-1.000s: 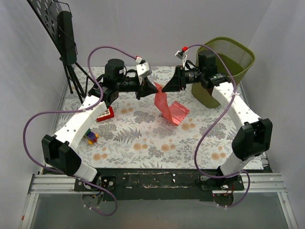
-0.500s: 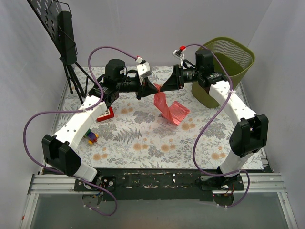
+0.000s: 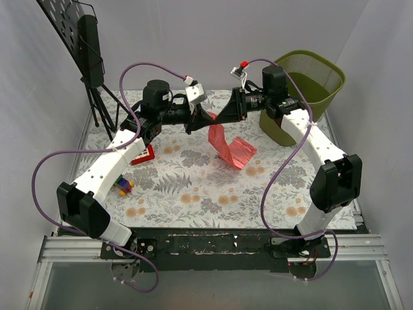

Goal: Put the trash bags into the trash bin

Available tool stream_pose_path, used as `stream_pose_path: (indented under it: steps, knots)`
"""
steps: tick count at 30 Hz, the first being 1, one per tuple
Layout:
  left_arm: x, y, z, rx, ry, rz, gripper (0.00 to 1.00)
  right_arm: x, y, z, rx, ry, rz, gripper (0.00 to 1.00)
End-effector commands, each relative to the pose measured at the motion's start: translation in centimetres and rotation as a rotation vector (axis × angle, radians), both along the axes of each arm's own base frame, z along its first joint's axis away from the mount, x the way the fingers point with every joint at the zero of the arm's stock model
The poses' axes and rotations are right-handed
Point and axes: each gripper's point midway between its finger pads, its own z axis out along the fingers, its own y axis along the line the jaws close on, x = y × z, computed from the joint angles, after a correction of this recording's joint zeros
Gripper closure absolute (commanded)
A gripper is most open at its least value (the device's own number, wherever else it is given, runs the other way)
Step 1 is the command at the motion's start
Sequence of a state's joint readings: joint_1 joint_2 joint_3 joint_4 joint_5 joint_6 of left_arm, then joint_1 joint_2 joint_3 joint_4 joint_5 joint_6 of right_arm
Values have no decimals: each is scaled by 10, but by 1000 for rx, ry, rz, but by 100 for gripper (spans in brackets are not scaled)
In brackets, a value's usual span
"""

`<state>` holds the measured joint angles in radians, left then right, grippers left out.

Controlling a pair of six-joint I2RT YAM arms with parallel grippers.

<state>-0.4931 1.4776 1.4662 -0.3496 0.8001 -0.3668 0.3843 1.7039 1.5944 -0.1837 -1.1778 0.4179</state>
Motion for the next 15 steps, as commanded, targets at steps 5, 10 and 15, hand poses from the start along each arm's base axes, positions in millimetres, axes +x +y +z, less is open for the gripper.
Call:
stream_pose_path:
  steps: [5, 10, 15]
  knots:
    - [-3, 2, 17, -26, -39, 13, 100, 2, 5, 13, 26, -74, 16, 91]
    - [-4, 7, 13, 3, -59, 26, 100, 7, -1, 12, 15, -94, -33, 99]
    - [-6, 13, 6, 34, -83, 34, 100, 12, -14, 10, 7, -98, -84, 99]
